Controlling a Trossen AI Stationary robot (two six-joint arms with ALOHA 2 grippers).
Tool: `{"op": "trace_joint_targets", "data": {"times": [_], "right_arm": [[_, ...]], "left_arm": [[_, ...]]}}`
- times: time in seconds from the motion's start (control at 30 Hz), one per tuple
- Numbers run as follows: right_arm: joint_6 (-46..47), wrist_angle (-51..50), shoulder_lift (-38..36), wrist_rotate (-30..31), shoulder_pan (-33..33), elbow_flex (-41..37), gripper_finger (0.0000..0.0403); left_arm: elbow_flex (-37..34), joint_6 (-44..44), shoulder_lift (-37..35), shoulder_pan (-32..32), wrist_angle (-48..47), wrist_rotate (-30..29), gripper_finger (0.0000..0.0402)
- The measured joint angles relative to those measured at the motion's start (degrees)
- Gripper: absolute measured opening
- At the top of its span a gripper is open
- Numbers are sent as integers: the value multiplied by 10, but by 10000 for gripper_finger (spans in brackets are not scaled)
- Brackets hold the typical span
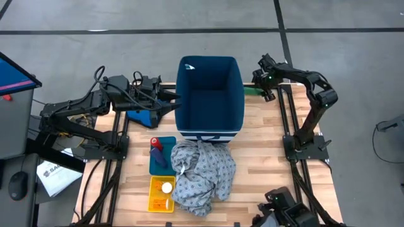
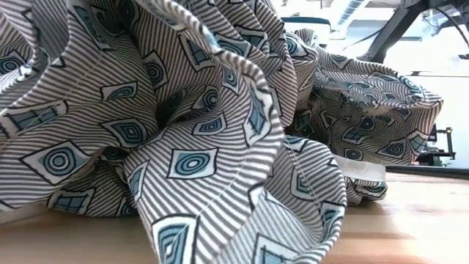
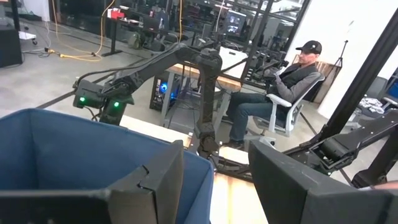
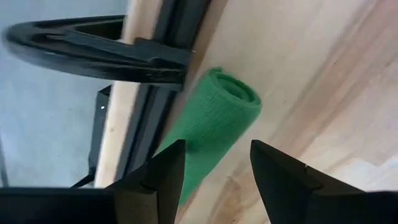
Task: Pick & place medical supplies in basket/bin
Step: Put the green bandage into the blue bin
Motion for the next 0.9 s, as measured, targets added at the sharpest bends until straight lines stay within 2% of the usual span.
{"op": "trace_joint_targets", "data": {"times": [0.33, 0.67, 0.9], "right_arm": [[27, 7, 6, 12, 2, 0, 164], [27, 6, 6, 12, 2, 1, 59], [27, 5, 6, 15, 3, 1, 4]], "left_arm": [[0, -14, 0, 0, 0, 0, 173], [0, -14, 0, 0, 0, 0, 173], [0, -14, 0, 0, 0, 0, 173]]}}
